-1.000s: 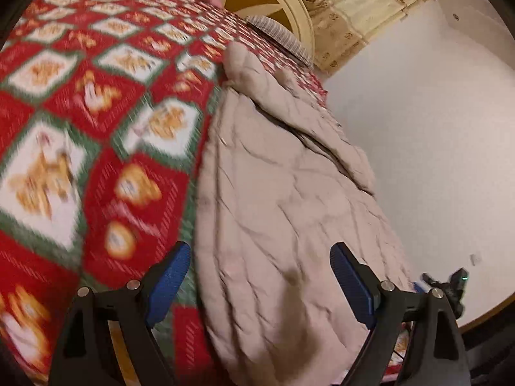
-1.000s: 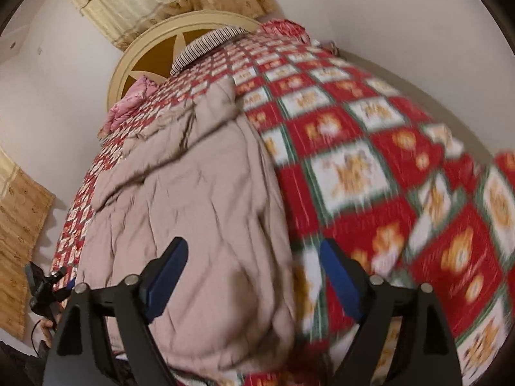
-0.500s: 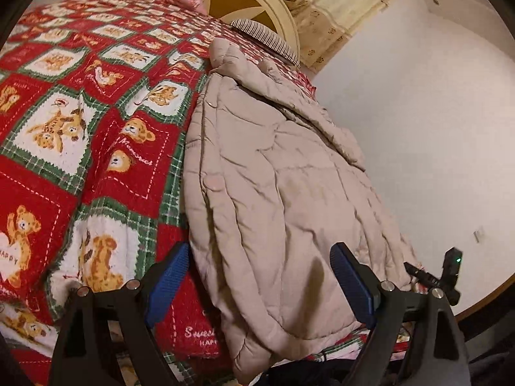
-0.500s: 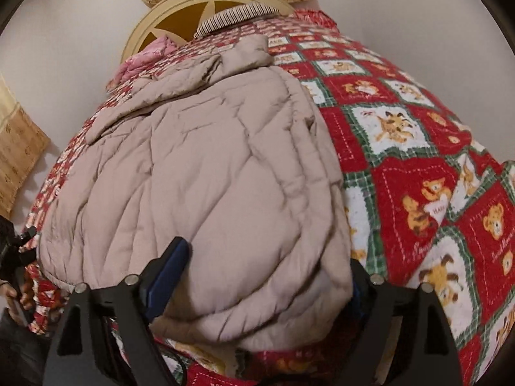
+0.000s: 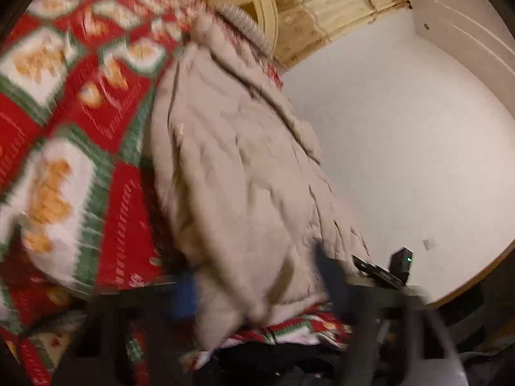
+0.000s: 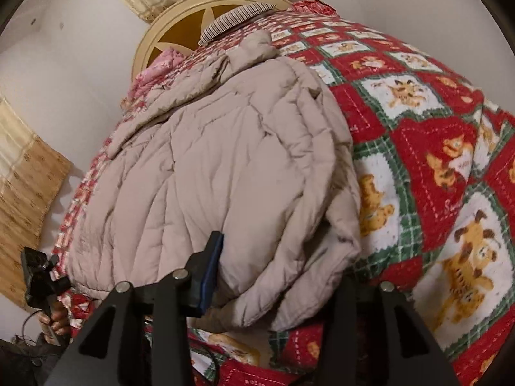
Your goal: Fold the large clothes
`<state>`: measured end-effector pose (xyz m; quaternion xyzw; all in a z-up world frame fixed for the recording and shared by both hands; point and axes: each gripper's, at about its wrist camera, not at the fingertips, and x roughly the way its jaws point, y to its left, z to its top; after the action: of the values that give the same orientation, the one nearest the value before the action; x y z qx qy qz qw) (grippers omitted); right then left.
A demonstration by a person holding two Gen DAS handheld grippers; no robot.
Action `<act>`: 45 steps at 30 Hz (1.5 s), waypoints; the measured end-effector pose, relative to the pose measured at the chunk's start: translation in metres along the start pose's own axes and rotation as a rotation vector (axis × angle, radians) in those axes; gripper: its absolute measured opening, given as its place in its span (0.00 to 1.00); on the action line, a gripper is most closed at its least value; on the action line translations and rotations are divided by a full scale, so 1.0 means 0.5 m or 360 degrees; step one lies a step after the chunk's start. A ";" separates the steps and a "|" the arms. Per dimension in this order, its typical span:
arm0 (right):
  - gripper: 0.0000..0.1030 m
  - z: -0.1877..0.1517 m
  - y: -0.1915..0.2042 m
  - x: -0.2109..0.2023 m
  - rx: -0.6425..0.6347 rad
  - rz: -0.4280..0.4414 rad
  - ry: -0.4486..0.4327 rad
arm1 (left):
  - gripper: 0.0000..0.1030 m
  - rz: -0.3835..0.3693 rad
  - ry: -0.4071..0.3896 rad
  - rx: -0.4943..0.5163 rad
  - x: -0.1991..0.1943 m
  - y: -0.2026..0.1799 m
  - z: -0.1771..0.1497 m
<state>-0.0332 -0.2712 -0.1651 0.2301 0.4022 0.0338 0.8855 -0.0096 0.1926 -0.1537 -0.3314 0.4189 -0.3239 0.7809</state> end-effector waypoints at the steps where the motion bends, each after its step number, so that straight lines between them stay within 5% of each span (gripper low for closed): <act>1: 0.28 0.002 0.005 0.000 -0.0011 -0.0007 0.0007 | 0.35 0.0039 0.0021 -0.0004 0.007 0.003 -0.001; 7: 0.17 0.012 0.022 -0.029 0.0031 0.0054 -0.0043 | 0.18 -0.0103 -0.0075 -0.0058 -0.027 0.008 0.008; 14: 0.16 0.023 0.065 -0.096 0.0023 0.0161 -0.0127 | 0.15 -0.0133 -0.0148 0.0082 -0.075 -0.041 0.026; 32: 0.16 0.014 0.195 -0.340 -0.0223 0.0265 -0.0382 | 0.15 -0.0455 -0.0290 0.0407 -0.227 -0.218 0.052; 38: 0.16 0.045 0.186 -0.346 -0.0183 0.0305 -0.0471 | 0.15 -0.0468 -0.0277 0.0254 -0.195 -0.222 0.106; 45: 0.16 0.183 0.193 -0.312 -0.0163 0.0321 -0.0559 | 0.15 -0.0356 -0.0371 0.0081 -0.151 -0.219 0.248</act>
<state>-0.0594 -0.2580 0.0378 0.2262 0.2145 0.1020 0.9447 0.0397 0.2198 0.0193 -0.3913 0.2776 -0.3787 0.7915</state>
